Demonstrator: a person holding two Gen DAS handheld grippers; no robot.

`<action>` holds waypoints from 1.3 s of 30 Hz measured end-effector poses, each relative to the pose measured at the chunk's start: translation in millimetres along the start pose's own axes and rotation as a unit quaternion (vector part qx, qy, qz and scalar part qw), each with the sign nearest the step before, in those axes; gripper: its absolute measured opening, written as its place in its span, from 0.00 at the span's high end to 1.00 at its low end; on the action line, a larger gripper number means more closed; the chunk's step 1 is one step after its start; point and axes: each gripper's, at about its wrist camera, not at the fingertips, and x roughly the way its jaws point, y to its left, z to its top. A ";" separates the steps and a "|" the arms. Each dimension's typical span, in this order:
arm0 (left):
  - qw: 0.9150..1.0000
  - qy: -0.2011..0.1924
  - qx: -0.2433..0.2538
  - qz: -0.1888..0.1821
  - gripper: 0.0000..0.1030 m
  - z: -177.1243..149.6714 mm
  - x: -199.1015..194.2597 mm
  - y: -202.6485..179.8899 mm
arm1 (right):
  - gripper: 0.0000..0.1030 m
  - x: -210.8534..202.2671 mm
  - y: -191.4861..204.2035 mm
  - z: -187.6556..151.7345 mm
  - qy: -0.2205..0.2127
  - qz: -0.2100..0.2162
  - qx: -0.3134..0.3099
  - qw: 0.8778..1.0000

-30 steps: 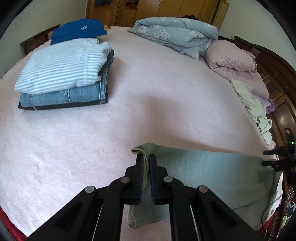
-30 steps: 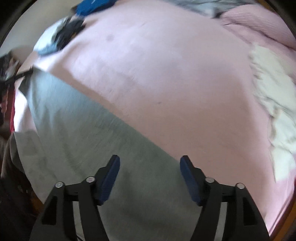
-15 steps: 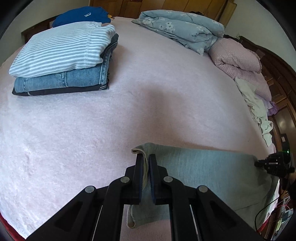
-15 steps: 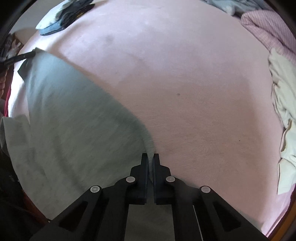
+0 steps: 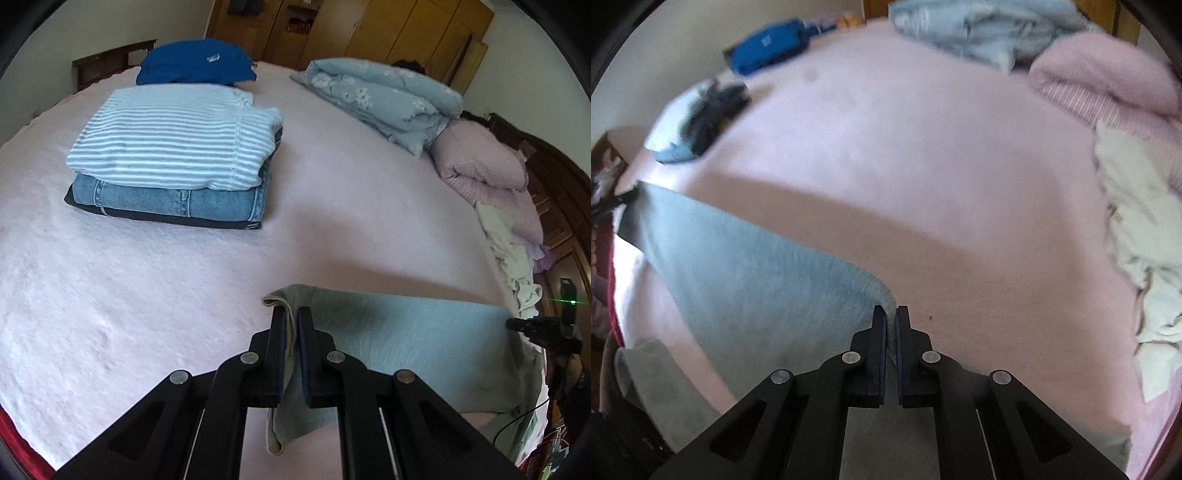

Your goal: Fold clothes

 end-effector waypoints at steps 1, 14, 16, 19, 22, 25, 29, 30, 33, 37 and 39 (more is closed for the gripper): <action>1.000 0.011 0.006 0.009 0.94 1.7 9.3 -0.5 | 0.91 10.2 0.8 0.1 0.013 -0.004 0.003 1.000; 0.996 -0.005 -0.060 0.062 0.74 15.2 18.0 35.3 | 0.80 -35.1 -26.9 -28.8 -0.054 0.083 0.103 0.990; 0.998 -0.010 -0.065 0.019 0.74 12.0 9.5 37.0 | 0.80 -43.7 -25.1 -37.0 -0.069 0.100 0.124 0.985; 0.999 0.023 -0.043 -0.010 0.74 1.7 16.0 22.5 | 0.78 -61.4 -39.9 -72.6 -0.091 0.108 0.173 0.975; 0.999 0.049 -0.016 0.003 0.74 -9.7 27.3 9.0 | 0.78 -86.2 -64.1 -127.3 -0.105 0.093 0.240 0.961; 0.997 0.075 0.011 0.015 0.74 -21.1 38.6 -4.5 | 0.77 -111.4 -96.8 -181.1 -0.102 0.035 0.299 0.948; 0.993 0.108 0.048 0.032 0.74 -36.2 52.9 -22.7 | 0.63 -138.1 -148.1 -252.0 -0.096 -0.039 0.389 0.915; 0.992 0.107 0.058 0.029 0.74 -37.9 49.5 -29.5 | 0.61 -139.4 -158.7 -264.4 -0.099 -0.040 0.409 0.906; 0.988 0.123 0.090 0.038 0.74 -44.2 52.7 -48.0 | 0.60 -133.5 -190.5 -292.3 -0.104 -0.031 0.464 0.879; 0.983 0.148 0.091 0.065 0.74 -50.1 71.3 -53.7 | 0.58 -115.8 -208.1 -307.5 -0.081 -0.039 0.498 0.862; 0.981 0.150 0.094 0.077 0.74 -51.3 76.0 -55.4 | 0.56 -99.7 -205.6 -310.3 -0.057 -0.026 0.488 0.871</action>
